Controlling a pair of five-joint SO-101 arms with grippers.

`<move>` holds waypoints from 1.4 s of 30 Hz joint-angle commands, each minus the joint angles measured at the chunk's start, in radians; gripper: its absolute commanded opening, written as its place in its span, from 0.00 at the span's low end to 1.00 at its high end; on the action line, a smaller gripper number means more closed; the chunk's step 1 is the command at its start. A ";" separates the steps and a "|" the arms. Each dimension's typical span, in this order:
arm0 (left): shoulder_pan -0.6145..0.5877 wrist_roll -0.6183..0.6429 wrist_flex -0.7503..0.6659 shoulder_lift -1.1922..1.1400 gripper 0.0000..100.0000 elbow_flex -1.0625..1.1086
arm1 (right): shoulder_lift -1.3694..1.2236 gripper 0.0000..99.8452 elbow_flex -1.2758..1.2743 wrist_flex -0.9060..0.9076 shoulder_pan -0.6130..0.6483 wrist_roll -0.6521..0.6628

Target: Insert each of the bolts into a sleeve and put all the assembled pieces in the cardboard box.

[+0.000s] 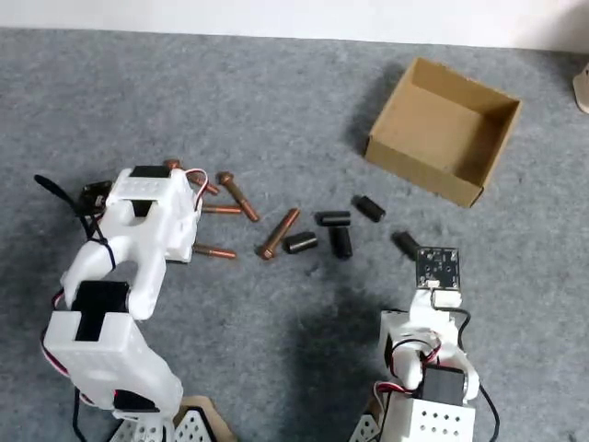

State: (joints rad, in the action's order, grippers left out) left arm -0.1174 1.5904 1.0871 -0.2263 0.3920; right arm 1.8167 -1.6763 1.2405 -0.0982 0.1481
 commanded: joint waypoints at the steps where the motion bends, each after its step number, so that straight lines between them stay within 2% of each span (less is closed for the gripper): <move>1: -0.015 0.002 -0.011 -0.002 0.14 -0.036 | 0.012 0.00 -0.113 -0.001 0.004 0.003; 6: -0.016 0.005 -0.011 -0.002 0.12 -0.036 | 0.012 0.00 -0.113 -0.001 0.008 0.005; 10: -0.051 0.009 -0.009 -0.002 0.00 -0.036 | 0.012 0.00 -0.113 -0.001 0.008 0.006; 15: -0.079 0.009 -0.003 -0.001 0.00 -0.050 | 0.012 0.00 -0.105 -0.001 0.008 0.002; 25: -0.073 -0.006 0.210 -0.010 0.00 -0.107 | 0.001 0.00 0.099 0.068 0.010 0.000; 30: -0.073 -0.084 0.227 -0.005 0.00 -0.107 | -0.028 0.00 0.157 0.067 0.012 0.000; 36: -0.073 -0.084 0.227 -0.004 0.00 -0.107 | -0.309 0.00 0.236 0.018 0.088 -0.034; 42: -0.073 -0.084 0.233 -0.007 0.00 -0.105 | -0.773 0.00 0.503 -0.027 0.124 -0.098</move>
State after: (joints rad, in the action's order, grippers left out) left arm -0.1772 1.5136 1.3034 -0.2447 0.3276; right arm 1.2735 -1.3326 1.2421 0.0000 0.0729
